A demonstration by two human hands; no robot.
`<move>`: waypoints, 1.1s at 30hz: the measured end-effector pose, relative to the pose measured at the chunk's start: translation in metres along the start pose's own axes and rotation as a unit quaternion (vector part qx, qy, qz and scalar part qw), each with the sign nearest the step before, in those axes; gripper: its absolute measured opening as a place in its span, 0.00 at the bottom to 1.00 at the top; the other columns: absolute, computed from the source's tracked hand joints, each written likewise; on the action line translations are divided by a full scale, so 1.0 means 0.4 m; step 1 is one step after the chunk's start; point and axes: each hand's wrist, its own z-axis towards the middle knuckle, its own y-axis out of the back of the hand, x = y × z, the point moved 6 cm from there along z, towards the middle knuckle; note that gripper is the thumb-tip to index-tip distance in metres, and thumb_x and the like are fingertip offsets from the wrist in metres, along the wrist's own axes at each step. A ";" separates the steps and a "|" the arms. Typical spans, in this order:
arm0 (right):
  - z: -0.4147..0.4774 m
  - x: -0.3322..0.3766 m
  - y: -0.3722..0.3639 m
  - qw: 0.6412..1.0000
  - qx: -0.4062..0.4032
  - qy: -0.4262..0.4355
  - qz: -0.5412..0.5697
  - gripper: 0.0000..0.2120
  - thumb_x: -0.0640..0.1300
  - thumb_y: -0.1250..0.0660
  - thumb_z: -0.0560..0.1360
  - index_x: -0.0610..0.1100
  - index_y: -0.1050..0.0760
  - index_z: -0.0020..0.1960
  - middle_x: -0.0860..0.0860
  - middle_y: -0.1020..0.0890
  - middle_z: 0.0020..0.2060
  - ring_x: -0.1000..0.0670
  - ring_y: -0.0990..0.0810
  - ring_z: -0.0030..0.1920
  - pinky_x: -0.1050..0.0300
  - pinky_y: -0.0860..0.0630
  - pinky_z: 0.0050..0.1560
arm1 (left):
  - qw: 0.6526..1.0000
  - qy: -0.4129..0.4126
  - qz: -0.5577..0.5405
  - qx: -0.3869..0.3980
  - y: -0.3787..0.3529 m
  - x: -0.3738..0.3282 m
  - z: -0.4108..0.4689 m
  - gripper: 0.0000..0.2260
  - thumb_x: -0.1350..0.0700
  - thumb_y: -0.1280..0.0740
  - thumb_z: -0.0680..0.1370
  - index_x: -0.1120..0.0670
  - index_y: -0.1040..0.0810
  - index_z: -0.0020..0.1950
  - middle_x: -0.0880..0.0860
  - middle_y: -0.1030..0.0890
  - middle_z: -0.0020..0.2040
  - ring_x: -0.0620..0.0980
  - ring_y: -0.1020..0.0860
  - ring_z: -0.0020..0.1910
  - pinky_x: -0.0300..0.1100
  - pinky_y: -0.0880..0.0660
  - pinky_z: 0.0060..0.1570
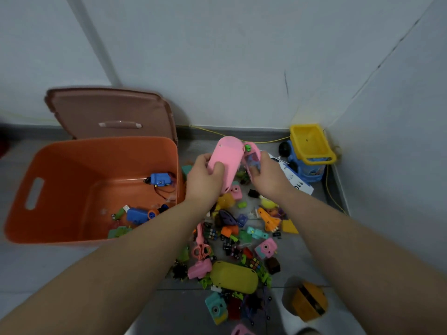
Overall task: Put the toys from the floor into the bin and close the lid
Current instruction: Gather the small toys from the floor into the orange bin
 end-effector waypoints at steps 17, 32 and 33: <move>-0.023 0.497 -0.130 0.982 0.081 0.162 -0.055 0.14 0.43 0.35 0.79 0.41 0.32 0.62 0.40 0.19 0.52 0.38 0.21 0.49 0.51 0.31 0.39 | 0.989 0.080 0.040 -0.121 0.464 0.098 0.044 0.17 0.49 0.38 0.79 0.51 0.28 0.67 0.54 0.21 0.58 0.55 0.21 0.52 0.55 0.20 0.54; -0.054 0.572 -0.325 0.984 0.116 0.132 -0.029 0.28 0.40 0.38 0.79 0.49 0.39 0.77 0.44 0.24 0.66 0.43 0.24 0.64 0.50 0.26 0.63 | 0.981 0.080 0.161 -0.076 0.599 0.226 0.060 0.23 0.50 0.33 0.77 0.52 0.31 0.70 0.52 0.21 0.60 0.51 0.22 0.56 0.49 0.22 0.56; -0.054 0.568 -0.319 0.985 0.105 0.137 -0.025 0.27 0.41 0.38 0.78 0.50 0.38 0.76 0.44 0.24 0.67 0.43 0.24 0.65 0.50 0.26 0.64 | 0.981 0.075 0.163 -0.067 0.590 0.226 0.061 0.22 0.50 0.33 0.77 0.52 0.31 0.70 0.52 0.21 0.60 0.51 0.22 0.56 0.49 0.22 0.56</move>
